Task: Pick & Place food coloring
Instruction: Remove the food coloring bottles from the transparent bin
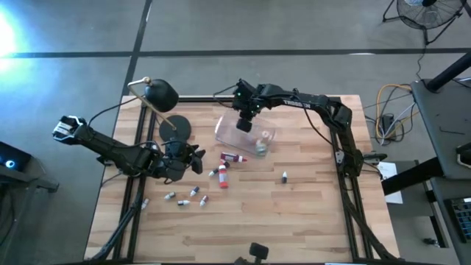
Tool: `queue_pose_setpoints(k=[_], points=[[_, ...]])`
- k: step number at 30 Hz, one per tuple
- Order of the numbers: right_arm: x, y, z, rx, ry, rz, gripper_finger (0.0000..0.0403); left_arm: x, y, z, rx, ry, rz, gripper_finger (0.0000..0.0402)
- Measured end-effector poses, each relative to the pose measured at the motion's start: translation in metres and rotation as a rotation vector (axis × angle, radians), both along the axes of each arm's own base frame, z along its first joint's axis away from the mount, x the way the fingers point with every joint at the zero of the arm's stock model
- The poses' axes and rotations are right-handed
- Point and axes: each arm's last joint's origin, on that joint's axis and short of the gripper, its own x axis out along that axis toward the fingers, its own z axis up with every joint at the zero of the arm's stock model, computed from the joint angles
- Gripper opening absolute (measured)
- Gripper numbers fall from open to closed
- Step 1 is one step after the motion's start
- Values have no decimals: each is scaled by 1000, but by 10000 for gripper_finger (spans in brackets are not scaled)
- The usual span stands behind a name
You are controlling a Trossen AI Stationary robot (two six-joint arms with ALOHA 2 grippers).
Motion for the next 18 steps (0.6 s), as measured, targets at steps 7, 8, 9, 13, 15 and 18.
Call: queue_pose_setpoints(k=[7,8,9,13,15,18], points=[[8,-5,41,-96,-276,-115,9,0,0,0,-6,-6,3,174],[7,-4,46,-131,-278,-124,9,0,0,0,-6,-6,3,174],[6,-3,48,-170,-264,-127,9,0,0,0,-6,-6,3,174],[6,12,60,-378,-201,-98,8,0,0,0,-7,-5,2,174],[6,22,71,-448,-235,-76,9,0,0,0,-7,-5,1,174],[5,37,86,-622,-314,-118,9,0,0,-1,-7,-5,1,174]])
